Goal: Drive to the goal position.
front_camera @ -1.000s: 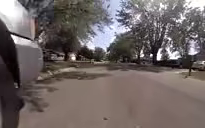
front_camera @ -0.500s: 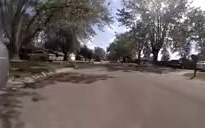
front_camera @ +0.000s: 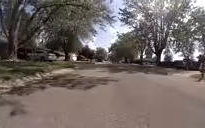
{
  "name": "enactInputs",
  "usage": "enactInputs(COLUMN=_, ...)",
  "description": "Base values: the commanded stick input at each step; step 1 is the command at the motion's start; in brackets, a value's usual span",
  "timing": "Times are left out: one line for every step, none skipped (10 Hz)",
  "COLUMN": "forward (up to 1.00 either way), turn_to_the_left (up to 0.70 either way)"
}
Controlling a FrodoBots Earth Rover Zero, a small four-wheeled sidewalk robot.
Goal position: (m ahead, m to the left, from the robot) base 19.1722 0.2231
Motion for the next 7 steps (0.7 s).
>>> enactInputs(forward=1.0, turn_to_the_left=0.18)
enactInputs(forward=1.0, turn_to_the_left=0.27)
enactInputs(forward=1.0, turn_to_the_left=0.34)
enactInputs(forward=1.0, turn_to_the_left=0.34)
enactInputs(forward=1.0, turn_to_the_left=0.34)
enactInputs(forward=1.0, turn_to_the_left=0.31)
enactInputs(forward=1.0, turn_to_the_left=0.21)
